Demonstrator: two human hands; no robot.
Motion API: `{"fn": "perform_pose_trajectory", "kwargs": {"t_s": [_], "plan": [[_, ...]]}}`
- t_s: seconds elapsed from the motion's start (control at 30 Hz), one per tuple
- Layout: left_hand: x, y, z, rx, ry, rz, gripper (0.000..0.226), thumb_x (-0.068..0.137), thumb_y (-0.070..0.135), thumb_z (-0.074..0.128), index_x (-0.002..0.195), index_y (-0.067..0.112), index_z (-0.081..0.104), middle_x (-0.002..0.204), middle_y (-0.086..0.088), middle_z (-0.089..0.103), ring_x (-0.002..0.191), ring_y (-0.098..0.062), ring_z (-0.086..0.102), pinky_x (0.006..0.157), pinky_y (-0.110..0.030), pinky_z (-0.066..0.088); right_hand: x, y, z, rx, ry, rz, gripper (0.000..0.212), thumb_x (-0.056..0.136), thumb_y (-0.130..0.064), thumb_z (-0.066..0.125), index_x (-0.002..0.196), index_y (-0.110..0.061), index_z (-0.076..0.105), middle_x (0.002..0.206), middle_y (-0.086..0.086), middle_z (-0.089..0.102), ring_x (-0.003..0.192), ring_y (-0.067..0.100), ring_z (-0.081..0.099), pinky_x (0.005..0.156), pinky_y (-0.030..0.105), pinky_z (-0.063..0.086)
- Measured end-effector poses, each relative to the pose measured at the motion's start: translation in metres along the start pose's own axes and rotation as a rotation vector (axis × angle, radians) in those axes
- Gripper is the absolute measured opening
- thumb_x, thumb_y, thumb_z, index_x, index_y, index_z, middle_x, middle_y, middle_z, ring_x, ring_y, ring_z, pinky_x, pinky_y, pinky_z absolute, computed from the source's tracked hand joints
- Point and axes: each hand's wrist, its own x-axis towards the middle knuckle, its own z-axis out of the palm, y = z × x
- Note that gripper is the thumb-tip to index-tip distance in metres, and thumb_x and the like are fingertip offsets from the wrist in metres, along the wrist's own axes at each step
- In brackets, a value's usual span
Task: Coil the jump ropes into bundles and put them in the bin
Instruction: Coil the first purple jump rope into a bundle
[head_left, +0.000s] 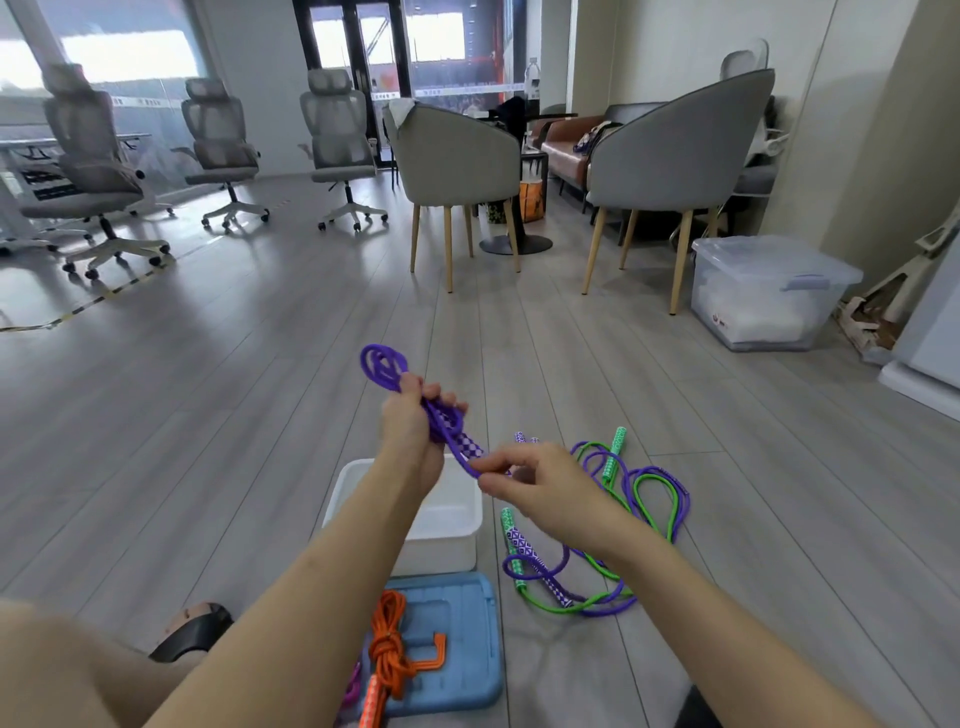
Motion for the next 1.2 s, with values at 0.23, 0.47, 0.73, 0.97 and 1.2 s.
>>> {"fn": "perform_pose_trajectory", "kwargs": {"t_s": [0.23,0.47,0.73,0.97,1.2], "plan": [[0.010,0.027,-0.012,0.133,0.051,0.027,0.033,0.110,0.036,0.038,0.082,0.020,0.045,0.056,0.009,0.038,0.041,-0.006,0.030,0.038,-0.020,0.030,0.009,0.013,-0.023,-0.183,0.094,-0.026,0.007,0.094,-0.029,0.073,0.094,-0.035,0.076,0.073,-0.020,0.066,0.063,0.000,0.050,0.068,0.026,0.046],[-0.017,0.004,-0.007,0.644,-0.255,0.077,0.028,0.111,0.032,0.036,0.090,0.015,0.045,0.065,0.002,0.045,0.047,-0.013,0.046,0.046,-0.025,0.044,0.011,-0.001,-0.028,-0.390,0.178,-0.220,0.007,0.094,-0.032,0.072,0.099,-0.032,0.076,0.090,-0.017,0.068,0.087,0.004,0.062,0.080,0.032,0.053],[-0.040,-0.018,0.004,0.928,-0.487,-0.013,0.033,0.112,0.033,0.033,0.116,0.003,0.047,0.088,-0.022,0.070,0.060,-0.030,0.069,0.054,-0.033,0.058,0.007,-0.007,-0.032,-0.573,0.360,-0.233,0.012,0.088,-0.041,0.075,0.099,-0.035,0.073,0.094,-0.017,0.073,0.090,0.009,0.067,0.076,0.037,0.056],[-0.044,-0.022,0.003,0.998,-0.576,-0.062,0.032,0.111,0.035,0.034,0.098,0.010,0.049,0.065,-0.004,0.053,0.049,-0.016,0.044,0.049,-0.030,0.040,0.009,0.001,-0.044,-0.630,0.416,-0.157,0.027,0.081,-0.051,0.081,0.087,-0.030,0.065,0.081,-0.016,0.066,0.079,0.011,0.061,0.069,0.032,0.050],[-0.040,0.005,0.001,1.171,-0.839,-0.297,0.020,0.105,0.027,0.056,0.093,0.014,0.047,0.061,0.007,0.043,0.051,-0.012,0.040,0.051,-0.027,0.042,0.016,0.027,-0.065,-0.482,0.321,-0.202,0.015,0.087,-0.035,0.080,0.091,-0.023,0.070,0.082,-0.013,0.065,0.077,0.009,0.061,0.071,0.028,0.048]]}}
